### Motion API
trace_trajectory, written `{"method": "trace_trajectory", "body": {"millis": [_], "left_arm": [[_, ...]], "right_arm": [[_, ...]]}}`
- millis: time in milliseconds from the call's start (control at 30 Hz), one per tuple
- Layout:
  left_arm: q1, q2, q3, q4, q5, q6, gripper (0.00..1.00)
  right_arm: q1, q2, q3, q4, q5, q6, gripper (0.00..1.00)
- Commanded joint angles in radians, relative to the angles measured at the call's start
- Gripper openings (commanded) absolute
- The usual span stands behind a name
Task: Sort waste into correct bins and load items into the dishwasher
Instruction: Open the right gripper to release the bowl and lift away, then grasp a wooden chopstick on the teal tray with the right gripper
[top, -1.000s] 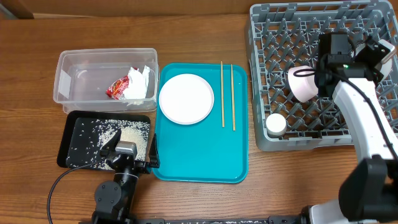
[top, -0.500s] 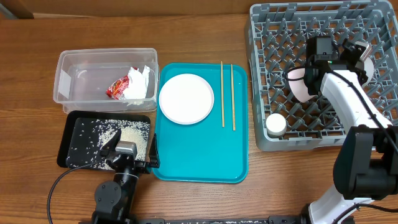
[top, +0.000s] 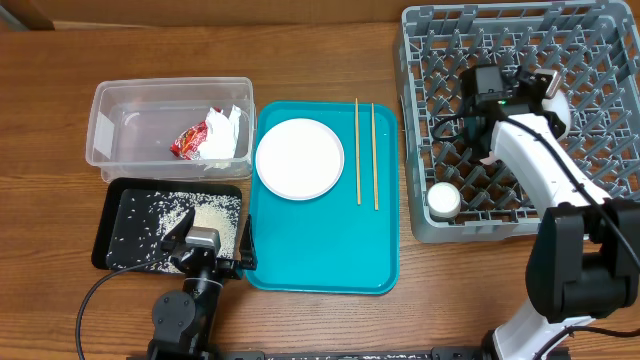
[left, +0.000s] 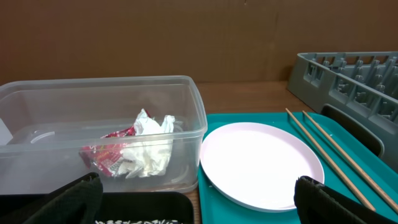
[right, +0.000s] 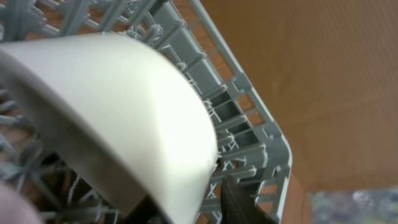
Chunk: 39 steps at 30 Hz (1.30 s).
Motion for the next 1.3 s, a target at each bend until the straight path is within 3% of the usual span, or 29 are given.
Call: {"method": "trace_trajectory", "body": {"millis": [0, 333, 533, 767, 933, 1000, 1067, 1200, 1267], "left_arm": [[0.01, -0.01, -0.008, 0.003, -0.006, 0.019, 1.0], [0.01, -0.01, -0.008, 0.003, -0.006, 0.019, 1.0], [0.01, -0.01, -0.008, 0.003, -0.006, 0.019, 1.0], [0.01, -0.01, -0.008, 0.003, -0.006, 0.019, 1.0], [0.01, -0.01, -0.008, 0.003, -0.006, 0.019, 1.0], [0.01, -0.011, -0.008, 0.003, -0.006, 0.019, 1.0], [0.01, -0.01, -0.008, 0.003, -0.006, 0.019, 1.0], [0.01, -0.011, -0.008, 0.003, -0.006, 0.019, 1.0], [0.01, -0.01, -0.008, 0.004, -0.006, 0.019, 1.0]], "right_arm": [[0.022, 0.008, -0.001, -0.005, -0.023, 0.005, 0.37], [0.183, -0.062, 0.206, -0.282, -0.173, 0.114, 0.46], [0.316, -0.137, 0.317, -0.378, -0.511, 0.113, 0.52], [0.415, -0.126, 0.244, -0.232, -1.071, 0.113, 0.52], [0.453, -0.054, 0.082, -0.018, -1.094, 0.114, 0.5], [0.447, -0.016, 0.035, 0.041, -1.053, 0.14, 0.43], [0.432, 0.024, 0.009, 0.099, -1.017, 0.166, 0.42], [0.43, 0.106, 0.002, 0.146, -1.077, 0.167, 0.4], [0.438, 0.159, 0.002, 0.141, -1.087, 0.167, 0.34]]}}
